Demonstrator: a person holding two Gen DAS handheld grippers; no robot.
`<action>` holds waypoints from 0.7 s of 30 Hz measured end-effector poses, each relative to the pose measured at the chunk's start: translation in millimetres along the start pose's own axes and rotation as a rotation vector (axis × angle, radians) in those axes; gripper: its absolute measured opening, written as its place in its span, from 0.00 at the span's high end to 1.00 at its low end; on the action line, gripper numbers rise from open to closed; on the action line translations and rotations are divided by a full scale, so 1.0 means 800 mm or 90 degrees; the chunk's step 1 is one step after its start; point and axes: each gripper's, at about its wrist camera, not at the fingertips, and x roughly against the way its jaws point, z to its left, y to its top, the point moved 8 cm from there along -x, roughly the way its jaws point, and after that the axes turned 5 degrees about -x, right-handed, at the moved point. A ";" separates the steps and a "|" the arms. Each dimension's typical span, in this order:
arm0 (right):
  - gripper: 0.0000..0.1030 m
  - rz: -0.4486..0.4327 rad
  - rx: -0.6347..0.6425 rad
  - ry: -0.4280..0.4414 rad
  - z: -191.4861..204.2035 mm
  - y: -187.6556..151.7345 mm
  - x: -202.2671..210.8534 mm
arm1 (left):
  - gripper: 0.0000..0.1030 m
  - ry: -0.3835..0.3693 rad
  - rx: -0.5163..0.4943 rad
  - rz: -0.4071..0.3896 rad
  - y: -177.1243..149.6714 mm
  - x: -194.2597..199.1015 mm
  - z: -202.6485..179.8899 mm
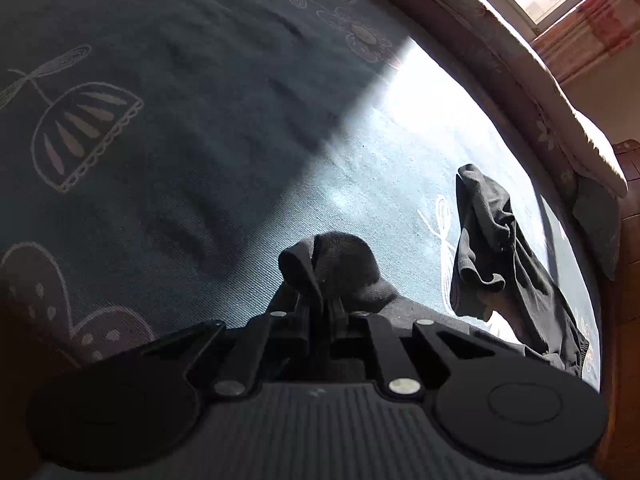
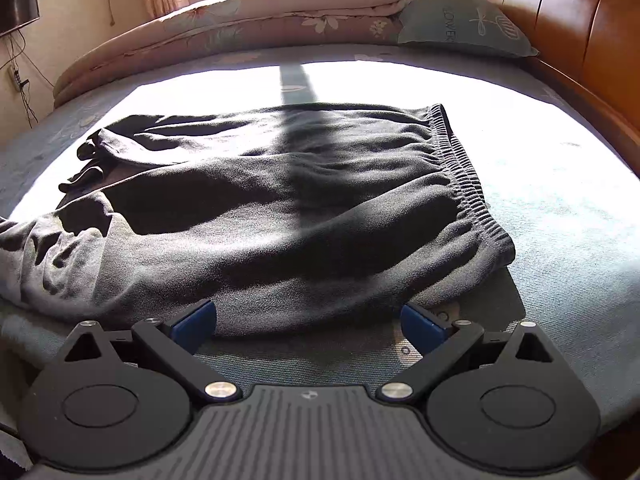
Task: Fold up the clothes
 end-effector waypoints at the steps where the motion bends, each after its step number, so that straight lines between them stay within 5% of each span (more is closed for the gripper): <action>1: 0.03 -0.002 -0.006 0.001 -0.003 0.001 0.000 | 0.91 0.007 -0.010 -0.004 0.001 0.004 -0.001; 7: 0.03 -0.016 -0.133 0.018 -0.060 0.012 -0.006 | 0.73 0.043 -0.076 -0.024 0.003 0.023 -0.017; 16: 0.07 -0.067 -0.410 0.130 -0.158 0.009 -0.039 | 0.66 -0.020 -0.226 0.028 -0.049 -0.005 -0.132; 19: 0.36 -0.079 -0.407 0.103 -0.167 0.014 -0.050 | 0.65 -0.047 -0.274 0.043 -0.067 -0.017 -0.175; 21: 0.88 -0.075 -0.422 0.072 -0.178 0.011 -0.059 | 0.64 -0.061 -0.306 0.052 -0.080 -0.023 -0.199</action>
